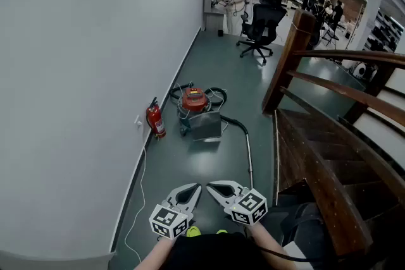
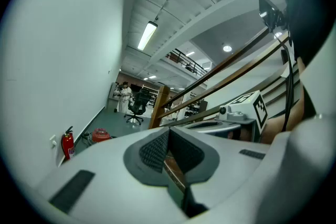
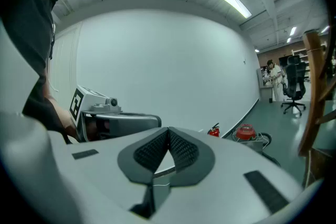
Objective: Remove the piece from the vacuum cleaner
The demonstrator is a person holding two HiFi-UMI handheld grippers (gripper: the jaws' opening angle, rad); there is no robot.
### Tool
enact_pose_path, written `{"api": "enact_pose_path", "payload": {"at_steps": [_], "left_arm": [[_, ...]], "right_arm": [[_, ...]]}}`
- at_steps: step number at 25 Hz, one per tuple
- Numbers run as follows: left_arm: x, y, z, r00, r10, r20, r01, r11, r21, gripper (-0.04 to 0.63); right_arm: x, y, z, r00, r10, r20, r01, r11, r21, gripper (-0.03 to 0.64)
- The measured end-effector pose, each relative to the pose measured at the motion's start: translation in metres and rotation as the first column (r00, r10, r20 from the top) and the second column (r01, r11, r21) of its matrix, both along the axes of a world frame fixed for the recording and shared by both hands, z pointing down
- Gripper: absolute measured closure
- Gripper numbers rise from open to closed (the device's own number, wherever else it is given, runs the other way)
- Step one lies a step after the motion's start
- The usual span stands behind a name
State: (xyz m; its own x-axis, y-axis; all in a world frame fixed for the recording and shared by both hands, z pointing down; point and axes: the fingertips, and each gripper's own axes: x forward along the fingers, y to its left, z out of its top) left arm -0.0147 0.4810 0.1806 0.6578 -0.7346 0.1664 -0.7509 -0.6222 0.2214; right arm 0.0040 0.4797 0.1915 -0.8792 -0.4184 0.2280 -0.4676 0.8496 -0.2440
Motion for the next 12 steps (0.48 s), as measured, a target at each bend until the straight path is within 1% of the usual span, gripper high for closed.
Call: {"api": "enact_pose_path", "payload": {"at_steps": [6,10,12], "left_arm": [[-0.0004,-0.0038,-0.0036,1.000,0.005,-0.005,-0.005,1.000,0.007,0.587],[0.0005,-0.0039,-0.0045,1.000,0.018,-0.001,-0.018,1.000,0.009,0.586],[0.0009,-0.0041,-0.0054,1.000,0.024,0.003,-0.024,1.000,0.012,0.588]], "right_arm": [[-0.0021,-0.0010,0.0023,1.000,-0.003,-0.009,0.003,1.000,-0.003,0.603],[-0.0025,-0.0043,0.0010,1.000,0.008,0.011,-0.008,1.000,-0.014,0.603],[-0.0039,-0.0060,0.0001,1.000,0.012,0.005,-0.012,1.000,-0.006,0.601]]}}
